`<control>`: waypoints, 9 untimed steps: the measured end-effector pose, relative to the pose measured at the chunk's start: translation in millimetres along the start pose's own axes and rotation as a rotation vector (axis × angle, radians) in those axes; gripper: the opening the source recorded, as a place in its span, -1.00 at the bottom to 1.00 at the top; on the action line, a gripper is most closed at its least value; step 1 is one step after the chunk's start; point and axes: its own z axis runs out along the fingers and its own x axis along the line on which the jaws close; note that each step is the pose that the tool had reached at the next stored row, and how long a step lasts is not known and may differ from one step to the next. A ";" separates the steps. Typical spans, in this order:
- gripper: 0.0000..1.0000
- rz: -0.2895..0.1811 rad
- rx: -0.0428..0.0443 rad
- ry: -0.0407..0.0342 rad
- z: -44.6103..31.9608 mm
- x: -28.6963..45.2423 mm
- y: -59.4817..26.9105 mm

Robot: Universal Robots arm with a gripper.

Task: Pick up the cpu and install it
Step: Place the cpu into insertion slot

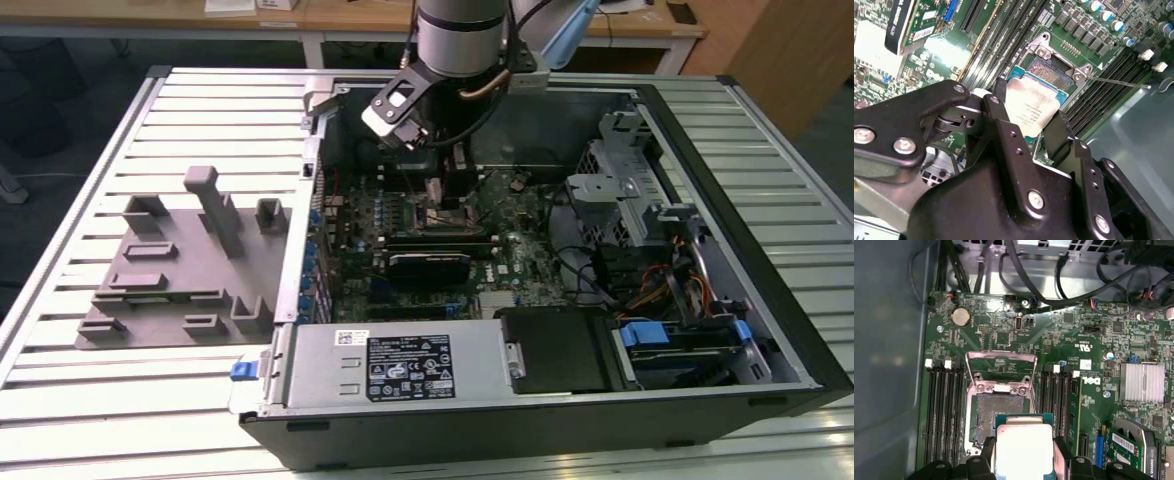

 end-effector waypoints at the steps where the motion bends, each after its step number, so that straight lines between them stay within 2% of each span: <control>1: 0.08 0.002 0.0000 -0.0007 0.0 0.0 0.0; 6: 0.08 0.002 -0.0002 -0.0014 0.1 0.0 0.0; 7: 0.08 0.002 -0.0024 -0.0037 0.4 0.1 -0.1; 9: 0.08 0.003 -0.0121 -0.0214 1.0 0.0 -0.3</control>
